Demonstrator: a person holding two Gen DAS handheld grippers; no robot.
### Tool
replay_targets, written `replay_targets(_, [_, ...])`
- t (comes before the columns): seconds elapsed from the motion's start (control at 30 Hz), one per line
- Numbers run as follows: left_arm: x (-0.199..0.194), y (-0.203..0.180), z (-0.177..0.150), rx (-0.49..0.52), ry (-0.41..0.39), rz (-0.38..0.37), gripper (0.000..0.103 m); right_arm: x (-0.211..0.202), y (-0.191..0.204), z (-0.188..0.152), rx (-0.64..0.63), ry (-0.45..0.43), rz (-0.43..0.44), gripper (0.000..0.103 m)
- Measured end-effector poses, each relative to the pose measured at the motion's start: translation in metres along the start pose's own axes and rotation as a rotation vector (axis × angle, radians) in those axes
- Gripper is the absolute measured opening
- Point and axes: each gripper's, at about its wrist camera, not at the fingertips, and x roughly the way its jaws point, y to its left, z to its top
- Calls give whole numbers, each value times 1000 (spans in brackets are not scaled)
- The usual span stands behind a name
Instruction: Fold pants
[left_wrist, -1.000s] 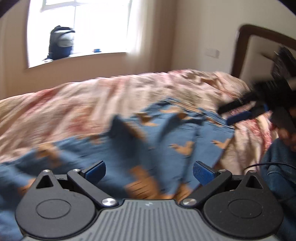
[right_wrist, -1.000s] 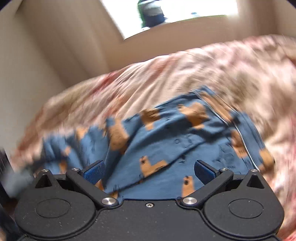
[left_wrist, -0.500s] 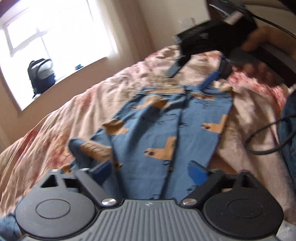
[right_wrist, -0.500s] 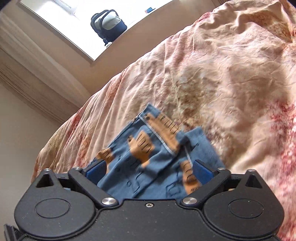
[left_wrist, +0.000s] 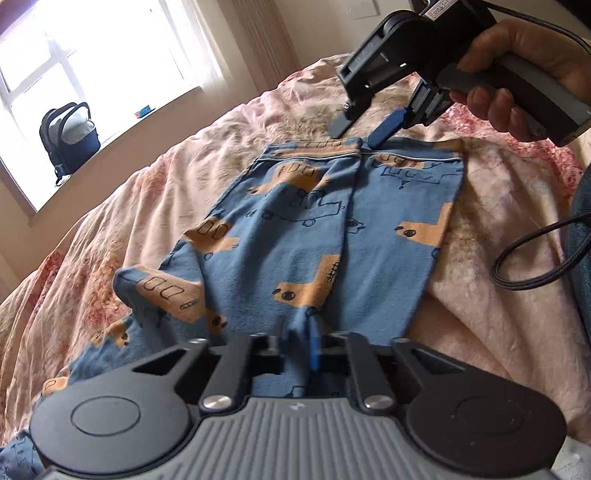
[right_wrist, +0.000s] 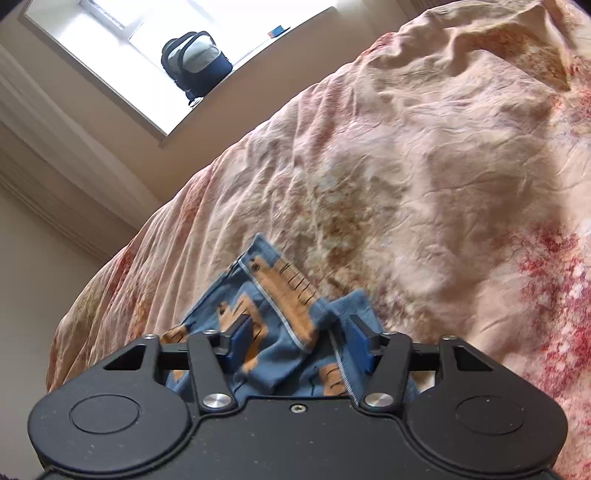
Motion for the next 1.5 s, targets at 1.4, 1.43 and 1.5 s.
replay_targets(1.4, [-43, 15, -19, -259, -4, -155, 76, -99, -6, -47, -444, -55, -198, 67])
replay_targets(1.43, [-47, 21, -24, -288, -4, -135, 83, -98, -1, -47, -470, -54, -186, 75])
replay_targets(1.5, [-52, 35, -37, -356, 6, -81, 91, -90, 9, -48, -520, -37, -177, 79])
